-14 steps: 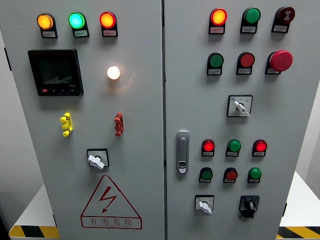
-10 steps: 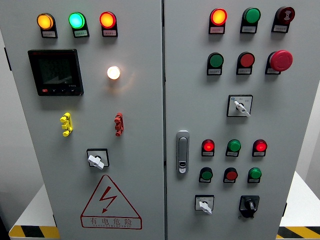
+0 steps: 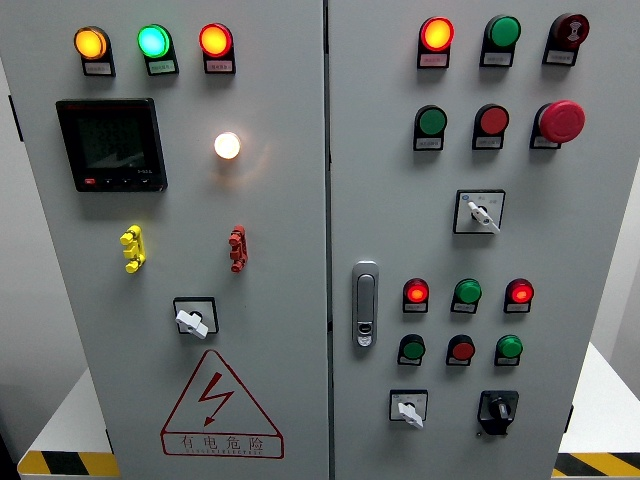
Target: Trip black knob to open circuit
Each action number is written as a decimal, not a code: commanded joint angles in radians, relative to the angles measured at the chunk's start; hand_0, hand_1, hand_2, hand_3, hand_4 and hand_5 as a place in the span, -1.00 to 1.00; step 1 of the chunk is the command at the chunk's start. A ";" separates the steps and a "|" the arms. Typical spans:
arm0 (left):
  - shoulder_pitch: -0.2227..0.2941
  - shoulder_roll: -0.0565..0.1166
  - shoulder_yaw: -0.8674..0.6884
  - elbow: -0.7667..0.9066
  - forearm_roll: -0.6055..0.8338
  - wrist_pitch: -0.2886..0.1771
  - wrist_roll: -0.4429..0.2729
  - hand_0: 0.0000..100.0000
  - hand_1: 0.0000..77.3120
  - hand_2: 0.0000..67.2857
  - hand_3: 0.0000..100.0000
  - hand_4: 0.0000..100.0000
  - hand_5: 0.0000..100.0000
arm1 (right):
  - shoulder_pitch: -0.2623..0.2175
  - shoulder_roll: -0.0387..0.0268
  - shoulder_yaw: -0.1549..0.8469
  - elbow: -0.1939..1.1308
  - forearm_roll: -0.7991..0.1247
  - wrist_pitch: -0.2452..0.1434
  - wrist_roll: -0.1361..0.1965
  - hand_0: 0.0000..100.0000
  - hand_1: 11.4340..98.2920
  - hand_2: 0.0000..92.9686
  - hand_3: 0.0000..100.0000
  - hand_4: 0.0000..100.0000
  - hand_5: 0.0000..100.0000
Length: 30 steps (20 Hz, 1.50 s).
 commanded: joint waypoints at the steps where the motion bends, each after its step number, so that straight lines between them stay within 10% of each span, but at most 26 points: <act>1: 0.000 0.000 0.000 0.000 0.000 0.000 0.000 -1.00 -1.00 -0.42 -0.48 -0.80 -0.83 | 0.029 0.0012 0.081 -0.006 -0.025 0.013 -0.002 0.51 -0.37 -1.00 -1.00 -1.00 -1.00; 11: 0.000 0.000 0.000 0.000 0.000 0.000 0.000 -1.00 -1.00 -0.42 -0.48 -0.80 -0.83 | 0.059 0.0057 0.791 -0.055 -0.710 0.147 -0.066 0.52 -0.38 -1.00 -1.00 -1.00 -1.00; 22: 0.000 0.000 0.000 0.000 0.000 0.000 0.000 -1.00 -1.00 -0.42 -0.48 -0.80 -0.83 | 0.116 -0.0019 0.931 -0.089 -0.751 0.157 -0.077 0.53 -0.39 -1.00 -1.00 -1.00 -1.00; 27: 0.000 0.000 0.000 0.000 0.000 0.000 0.000 -1.00 -1.00 -0.42 -0.48 -0.80 -0.83 | 0.138 0.0057 1.265 -0.079 -1.107 0.162 -0.079 0.53 -0.39 -1.00 -1.00 -1.00 -1.00; 30: 0.000 0.000 0.000 0.000 0.000 0.000 0.000 -1.00 -1.00 -0.42 -0.48 -0.80 -0.83 | 0.171 -0.0003 1.437 -0.069 -1.275 0.222 -0.075 0.53 -0.39 -1.00 -1.00 -1.00 -1.00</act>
